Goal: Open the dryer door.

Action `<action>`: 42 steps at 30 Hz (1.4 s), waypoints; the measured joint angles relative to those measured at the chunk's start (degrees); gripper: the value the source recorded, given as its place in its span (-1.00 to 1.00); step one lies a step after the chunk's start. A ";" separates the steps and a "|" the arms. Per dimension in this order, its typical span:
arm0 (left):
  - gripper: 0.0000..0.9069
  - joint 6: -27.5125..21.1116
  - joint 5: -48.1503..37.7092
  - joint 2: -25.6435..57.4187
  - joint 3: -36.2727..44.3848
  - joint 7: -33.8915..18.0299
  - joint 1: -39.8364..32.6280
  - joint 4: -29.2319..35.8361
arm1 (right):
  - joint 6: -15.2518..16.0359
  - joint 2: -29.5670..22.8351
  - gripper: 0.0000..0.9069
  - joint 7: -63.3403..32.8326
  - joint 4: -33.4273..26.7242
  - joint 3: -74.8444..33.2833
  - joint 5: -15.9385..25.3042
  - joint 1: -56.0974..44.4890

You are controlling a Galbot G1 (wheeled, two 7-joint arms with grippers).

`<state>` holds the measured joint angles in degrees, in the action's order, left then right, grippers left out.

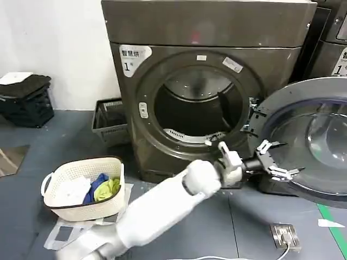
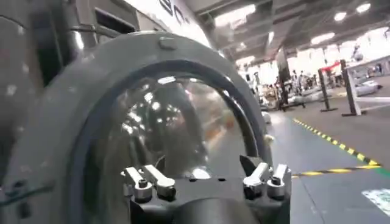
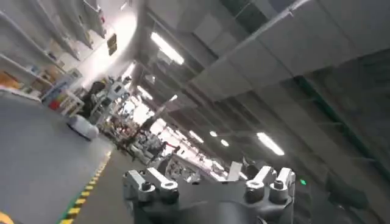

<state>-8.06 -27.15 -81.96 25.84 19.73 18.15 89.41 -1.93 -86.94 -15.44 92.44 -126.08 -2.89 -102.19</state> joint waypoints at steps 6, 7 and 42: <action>1.00 -2.65 -0.72 7.52 -2.61 1.74 3.19 6.34 | -2.70 1.90 1.00 0.94 -1.47 0.50 2.37 1.07; 1.00 -3.36 -0.77 9.11 -3.35 1.94 3.98 7.60 | -2.79 2.23 1.00 1.03 -1.75 0.57 2.62 1.24; 1.00 7.30 11.82 58.16 -43.35 0.60 47.36 28.88 | -4.15 8.92 1.00 3.71 -5.12 10.26 2.72 7.64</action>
<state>-0.75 -15.33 -23.79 -17.51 20.33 65.51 118.29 -6.08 -78.02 -11.73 87.31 -115.82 -0.16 -94.56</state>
